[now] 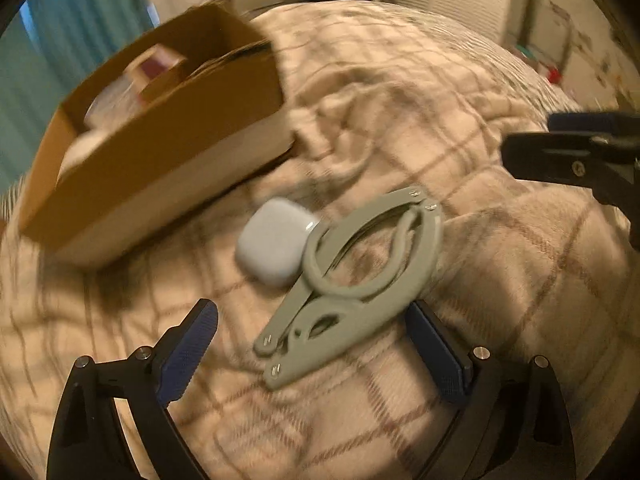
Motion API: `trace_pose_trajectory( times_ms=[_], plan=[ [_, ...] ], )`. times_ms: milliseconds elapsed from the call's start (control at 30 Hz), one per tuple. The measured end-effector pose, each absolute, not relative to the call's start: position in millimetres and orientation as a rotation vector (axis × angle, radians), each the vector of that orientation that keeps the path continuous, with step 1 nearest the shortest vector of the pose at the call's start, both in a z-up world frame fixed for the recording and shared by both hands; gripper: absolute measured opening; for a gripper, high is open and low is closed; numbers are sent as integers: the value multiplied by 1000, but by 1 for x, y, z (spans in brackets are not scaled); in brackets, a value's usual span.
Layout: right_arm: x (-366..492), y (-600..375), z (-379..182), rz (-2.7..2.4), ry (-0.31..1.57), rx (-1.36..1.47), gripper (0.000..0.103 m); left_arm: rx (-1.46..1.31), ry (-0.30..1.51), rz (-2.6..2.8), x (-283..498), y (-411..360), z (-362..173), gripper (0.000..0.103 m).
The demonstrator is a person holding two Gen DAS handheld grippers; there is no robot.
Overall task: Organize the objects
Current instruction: 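Grasp the grey-green hanger with the left tool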
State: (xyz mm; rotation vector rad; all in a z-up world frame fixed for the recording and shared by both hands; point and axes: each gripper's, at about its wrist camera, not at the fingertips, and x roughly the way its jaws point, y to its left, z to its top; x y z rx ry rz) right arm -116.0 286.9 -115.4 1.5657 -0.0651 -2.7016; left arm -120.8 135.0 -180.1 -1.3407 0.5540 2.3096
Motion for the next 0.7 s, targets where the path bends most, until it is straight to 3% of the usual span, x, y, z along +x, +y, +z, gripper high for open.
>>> trace_pose_trajectory(
  times_ms=[67,133,167,233,300,333,500,700],
  plan=[
    [-117,286,-117,-2702,-61,1575,88,-1304,581,2291,-126,139,-181,96],
    [-118,286,-118,-2698,-59,1582,88,-1298,554,2247,-131,139,-182,84],
    [-118,286,-119,-2700,-62,1583,88,-1300,527,2211,-131,140,-183,63],
    [-118,287,-119,-2704,-68,1589,88,-1292,520,2185,-128,140,-184,55],
    [-116,288,-118,-2707,-67,1594,88,-1279,522,2172,-124,141,-180,30],
    [-115,287,-117,-2709,-65,1595,88,-1268,536,2192,-121,139,-174,23],
    [-107,280,-106,-2714,-50,1576,88,-1263,420,2268,-115,115,-147,11],
    [-103,257,-86,-2704,-18,1492,88,-1318,125,2383,-119,57,-115,8]
  ],
)
